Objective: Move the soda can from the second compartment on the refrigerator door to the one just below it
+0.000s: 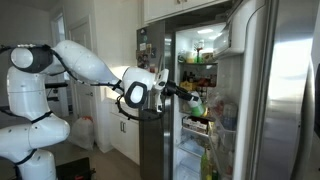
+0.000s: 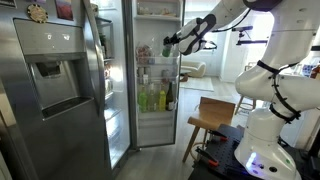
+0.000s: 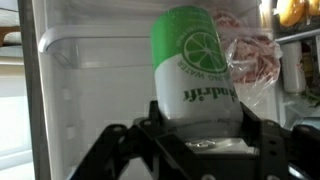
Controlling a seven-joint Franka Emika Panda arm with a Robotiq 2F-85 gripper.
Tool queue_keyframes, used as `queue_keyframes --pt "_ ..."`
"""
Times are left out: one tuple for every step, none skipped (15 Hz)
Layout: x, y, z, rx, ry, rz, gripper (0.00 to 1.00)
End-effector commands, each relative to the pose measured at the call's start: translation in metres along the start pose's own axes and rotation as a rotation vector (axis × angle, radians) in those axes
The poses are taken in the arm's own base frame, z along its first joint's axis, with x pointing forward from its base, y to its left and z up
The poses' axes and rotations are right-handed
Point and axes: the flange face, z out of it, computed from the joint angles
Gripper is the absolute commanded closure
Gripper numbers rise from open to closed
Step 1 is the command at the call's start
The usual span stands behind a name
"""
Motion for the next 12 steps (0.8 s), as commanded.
queue_keyframes --pt "-0.022 0.002 0.002 0.022 -0.029 -0.089 0.52" --pt "-0.028 0.001 0.000 0.032 -0.042 -0.108 0.52" --pt "-0.033 0.001 0.000 0.038 -0.053 -0.130 0.52" --pt "-0.038 0.001 0.001 0.046 -0.062 -0.146 0.52" --pt "-0.040 0.002 0.004 0.057 -0.067 -0.155 0.52" --pt "-0.041 0.002 0.004 0.063 -0.071 -0.167 0.52" --pt "-0.040 0.002 0.005 0.066 -0.070 -0.171 0.52" --pt "-0.040 0.003 0.005 0.065 -0.068 -0.175 0.52" --pt "-0.041 0.004 0.005 0.062 -0.071 -0.181 0.52" --pt "-0.042 0.007 0.006 0.060 -0.074 -0.180 0.52" --pt "-0.044 0.009 0.006 0.056 -0.079 -0.182 0.52" --pt "-0.047 0.011 0.006 0.053 -0.084 -0.186 0.52"
